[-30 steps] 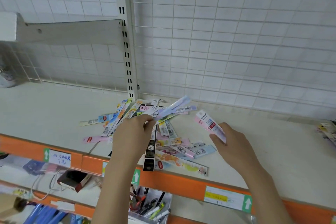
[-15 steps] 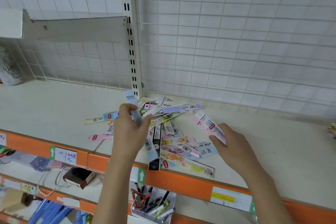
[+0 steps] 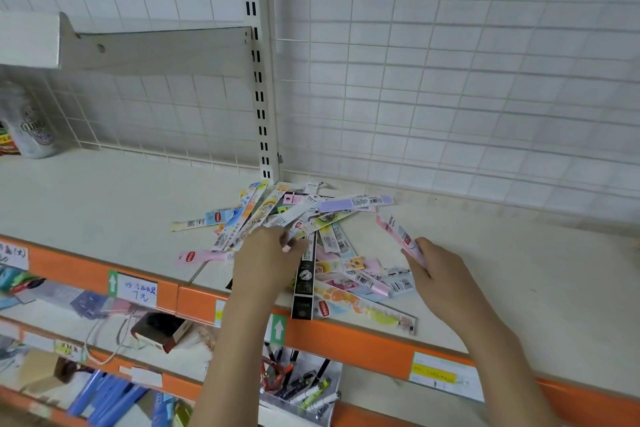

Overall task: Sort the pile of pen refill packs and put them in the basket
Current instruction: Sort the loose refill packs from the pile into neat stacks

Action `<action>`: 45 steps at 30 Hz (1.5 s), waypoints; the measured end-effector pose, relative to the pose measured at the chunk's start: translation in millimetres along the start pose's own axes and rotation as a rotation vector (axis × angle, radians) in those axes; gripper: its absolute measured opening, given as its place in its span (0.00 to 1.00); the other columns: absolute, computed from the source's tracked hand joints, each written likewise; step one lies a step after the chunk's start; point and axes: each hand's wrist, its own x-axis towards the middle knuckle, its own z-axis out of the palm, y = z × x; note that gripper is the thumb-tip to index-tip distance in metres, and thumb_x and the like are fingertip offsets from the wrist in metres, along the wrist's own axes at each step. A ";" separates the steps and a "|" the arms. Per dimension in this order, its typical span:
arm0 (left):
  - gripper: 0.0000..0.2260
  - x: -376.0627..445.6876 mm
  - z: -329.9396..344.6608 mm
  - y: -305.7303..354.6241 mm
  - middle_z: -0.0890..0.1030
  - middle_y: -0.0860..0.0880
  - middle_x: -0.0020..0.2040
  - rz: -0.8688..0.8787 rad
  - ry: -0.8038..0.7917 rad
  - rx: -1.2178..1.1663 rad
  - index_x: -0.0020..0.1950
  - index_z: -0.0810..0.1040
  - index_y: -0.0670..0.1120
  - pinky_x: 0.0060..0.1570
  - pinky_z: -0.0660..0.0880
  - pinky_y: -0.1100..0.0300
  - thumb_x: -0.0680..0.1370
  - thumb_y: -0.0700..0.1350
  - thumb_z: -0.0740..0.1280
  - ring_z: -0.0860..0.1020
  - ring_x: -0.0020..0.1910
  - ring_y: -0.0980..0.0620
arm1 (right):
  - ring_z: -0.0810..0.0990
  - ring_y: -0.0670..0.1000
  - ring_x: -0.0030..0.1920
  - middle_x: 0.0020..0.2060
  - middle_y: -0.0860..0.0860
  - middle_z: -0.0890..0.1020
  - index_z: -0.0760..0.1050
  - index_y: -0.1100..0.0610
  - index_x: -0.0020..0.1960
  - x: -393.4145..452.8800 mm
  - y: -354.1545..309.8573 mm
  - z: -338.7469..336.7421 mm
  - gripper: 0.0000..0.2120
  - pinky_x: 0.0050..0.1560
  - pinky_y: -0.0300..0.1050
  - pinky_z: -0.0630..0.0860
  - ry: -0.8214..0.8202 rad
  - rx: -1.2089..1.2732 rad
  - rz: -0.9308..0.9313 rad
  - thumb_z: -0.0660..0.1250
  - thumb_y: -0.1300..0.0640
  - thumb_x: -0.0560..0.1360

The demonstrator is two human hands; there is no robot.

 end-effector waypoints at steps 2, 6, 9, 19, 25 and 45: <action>0.14 0.7 7.7 3.4 0.77 0.47 0.37 -0.020 -0.027 0.086 0.36 0.71 0.45 0.33 0.66 0.60 0.75 0.54 0.66 0.73 0.36 0.48 | 0.66 0.49 0.30 0.31 0.49 0.70 0.65 0.55 0.42 -2.5 1.5 -1.6 0.08 0.31 0.42 0.62 -0.001 -0.004 0.003 0.55 0.57 0.80; 0.20 5.7 21.3 9.3 0.73 0.49 0.33 -0.105 -0.163 0.205 0.38 0.69 0.44 0.33 0.68 0.60 0.71 0.61 0.68 0.74 0.35 0.48 | 0.68 0.49 0.30 0.32 0.49 0.71 0.67 0.56 0.47 -7.1 4.9 -4.6 0.05 0.30 0.42 0.64 -0.016 -0.053 0.019 0.55 0.56 0.80; 0.17 8.1 21.2 12.2 0.72 0.49 0.31 -0.144 -0.210 0.180 0.33 0.67 0.45 0.33 0.69 0.60 0.71 0.55 0.69 0.73 0.33 0.48 | 0.67 0.48 0.28 0.31 0.48 0.71 0.67 0.55 0.46 -9.9 7.7 -6.1 0.05 0.30 0.42 0.64 -0.034 -0.040 0.037 0.56 0.57 0.80; 0.07 -5.1 -24.1 16.0 0.78 0.47 0.32 0.054 0.068 0.120 0.41 0.79 0.45 0.33 0.71 0.59 0.75 0.48 0.65 0.77 0.35 0.45 | 0.66 0.49 0.28 0.27 0.50 0.70 0.70 0.58 0.36 -10.4 -6.4 -1.9 0.13 0.31 0.42 0.62 -0.056 0.063 0.015 0.63 0.53 0.77; 0.11 -14.0 -32.2 6.4 0.71 0.48 0.24 0.124 0.339 -0.046 0.37 0.77 0.43 0.24 0.60 0.61 0.77 0.48 0.65 0.66 0.24 0.50 | 0.70 0.45 0.27 0.29 0.48 0.76 0.76 0.57 0.39 -9.1 -25.5 10.9 0.12 0.31 0.41 0.66 -0.201 0.100 -0.076 0.69 0.47 0.72; 0.09 -22.5 -34.0 7.4 0.77 0.57 0.37 -0.053 0.330 -0.493 0.44 0.74 0.45 0.34 0.70 0.57 0.72 0.48 0.71 0.73 0.33 0.52 | 0.72 0.50 0.31 0.28 0.48 0.72 0.66 0.51 0.37 -12.8 -8.4 -9.8 0.12 0.32 0.43 0.64 -0.042 -0.028 0.048 0.65 0.53 0.76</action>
